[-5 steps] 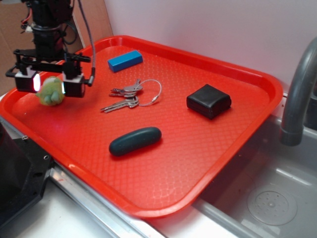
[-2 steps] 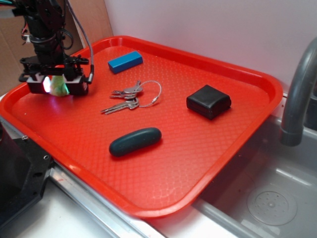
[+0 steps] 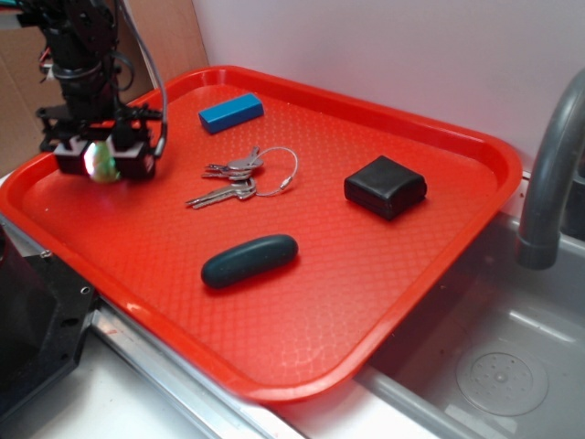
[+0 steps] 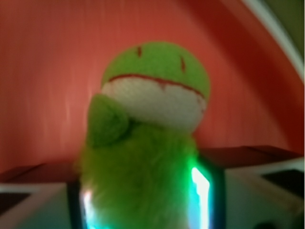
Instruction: Grab the green animal.
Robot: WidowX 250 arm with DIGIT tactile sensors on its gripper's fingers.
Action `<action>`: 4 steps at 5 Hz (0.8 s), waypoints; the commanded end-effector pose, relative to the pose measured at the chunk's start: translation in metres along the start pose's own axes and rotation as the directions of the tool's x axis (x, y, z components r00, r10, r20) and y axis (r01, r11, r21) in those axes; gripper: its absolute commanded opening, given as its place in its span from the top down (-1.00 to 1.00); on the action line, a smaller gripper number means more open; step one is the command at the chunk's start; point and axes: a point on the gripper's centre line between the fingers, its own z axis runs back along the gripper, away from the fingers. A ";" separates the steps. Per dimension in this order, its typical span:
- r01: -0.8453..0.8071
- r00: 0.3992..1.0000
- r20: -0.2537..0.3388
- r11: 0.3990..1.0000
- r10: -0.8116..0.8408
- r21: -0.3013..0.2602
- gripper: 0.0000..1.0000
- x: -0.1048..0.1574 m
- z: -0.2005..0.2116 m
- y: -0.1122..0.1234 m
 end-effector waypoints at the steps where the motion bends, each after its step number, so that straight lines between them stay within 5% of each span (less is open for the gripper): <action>1: -0.081 0.995 0.052 0.985 0.090 -0.151 1.00 -0.061 0.111 -0.051; 2: -0.036 0.996 0.064 0.966 0.054 -0.254 1.00 -0.097 0.162 -0.059; 3: -0.068 0.996 0.036 0.958 0.082 -0.280 1.00 -0.105 0.212 -0.048; 4: -0.051 0.995 0.069 0.957 0.074 -0.284 1.00 -0.111 0.261 -0.041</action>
